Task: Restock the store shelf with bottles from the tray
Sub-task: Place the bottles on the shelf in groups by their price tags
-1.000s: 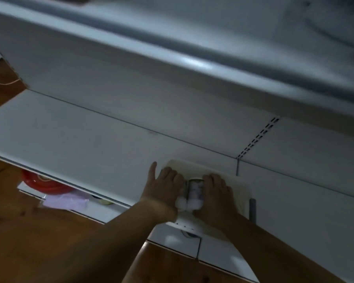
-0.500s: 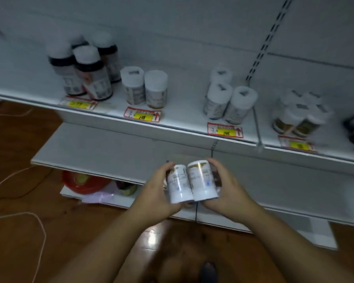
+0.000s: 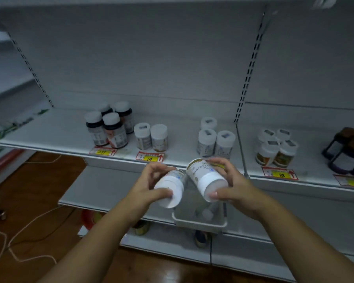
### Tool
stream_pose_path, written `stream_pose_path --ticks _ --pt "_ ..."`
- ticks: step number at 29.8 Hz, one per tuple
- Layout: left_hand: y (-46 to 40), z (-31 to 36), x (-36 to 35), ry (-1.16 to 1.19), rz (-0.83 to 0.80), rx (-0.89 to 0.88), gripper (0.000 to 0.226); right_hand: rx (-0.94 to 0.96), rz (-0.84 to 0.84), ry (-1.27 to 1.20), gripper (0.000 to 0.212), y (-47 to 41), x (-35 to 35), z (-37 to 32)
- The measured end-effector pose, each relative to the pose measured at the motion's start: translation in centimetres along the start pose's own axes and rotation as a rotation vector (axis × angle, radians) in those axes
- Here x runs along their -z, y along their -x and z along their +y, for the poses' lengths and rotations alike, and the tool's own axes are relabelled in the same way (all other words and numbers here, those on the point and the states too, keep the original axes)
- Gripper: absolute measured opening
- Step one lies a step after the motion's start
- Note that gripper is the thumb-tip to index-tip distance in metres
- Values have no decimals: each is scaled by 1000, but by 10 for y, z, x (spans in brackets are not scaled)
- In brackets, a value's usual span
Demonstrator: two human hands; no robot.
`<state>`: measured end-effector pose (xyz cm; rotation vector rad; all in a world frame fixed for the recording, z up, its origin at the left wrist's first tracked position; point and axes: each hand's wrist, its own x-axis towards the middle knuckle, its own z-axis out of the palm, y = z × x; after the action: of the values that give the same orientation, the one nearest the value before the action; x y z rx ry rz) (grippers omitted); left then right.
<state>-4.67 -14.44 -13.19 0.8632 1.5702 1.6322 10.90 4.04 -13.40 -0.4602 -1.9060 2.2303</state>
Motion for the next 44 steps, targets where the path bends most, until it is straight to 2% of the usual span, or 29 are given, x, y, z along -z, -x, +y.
stream_pose_path --ticks 2,3,4,6,8,10,12,16,20,22,24,25,28,30,32,34,37,42,44 --pt "-12 17 -3 227 6 63 60 -32 -21 -248 64 -6 10 -9" --pt "-18 24 -4 324 -7 95 65 -40 -53 -351 64 -10 15 -14" --pt "-24 31 -4 397 -22 115 69 -47 -90 -437 69 -14 19 -19" --pt "-35 42 -4 491 -25 106 63 -79 -165 -581 87 -24 26 -29" --pt "-49 49 -2 556 -2 99 53 -111 -239 -685 88 -35 28 -42" --pt "-61 52 4 613 14 126 40 -115 -312 -719 72 -44 26 -55" --pt "-70 56 14 629 -8 166 44 -125 -354 -705 62 -54 23 -64" --pt "-85 64 33 553 -126 171 44 -177 -370 -644 62 -80 15 -74" --pt "-103 73 58 487 -184 176 49 -131 -387 -565 56 -107 5 -81" --pt "-115 82 72 436 -160 176 54 -118 -333 -519 52 -122 0 -88" --pt "-136 97 92 400 -110 139 58 -119 -206 -455 56 -142 -6 -100" --pt "-149 106 103 348 -91 116 54 -121 -119 -402 55 -153 -9 -106" --pt "-195 124 134 34 -25 80 38 -60 153 -210 36 -190 -16 -120" --pt "-226 125 146 -115 -33 117 26 -15 278 -104 35 -216 -20 -119" --pt "-254 117 152 -241 -83 181 15 -62 377 -36 39 -240 -23 -111" --pt "-278 101 155 -364 -138 258 14 -176 416 -27 44 -260 -25 -99" --pt "-301 77 154 -482 -179 375 15 -288 439 -38 39 -280 -23 -77" --pt "-316 46 145 -514 -248 518 22 -332 529 -74 34 -298 -21 -47" --pt "-317 39 144 -506 -271 531 34 -332 551 -78 29 -299 -22 -41"
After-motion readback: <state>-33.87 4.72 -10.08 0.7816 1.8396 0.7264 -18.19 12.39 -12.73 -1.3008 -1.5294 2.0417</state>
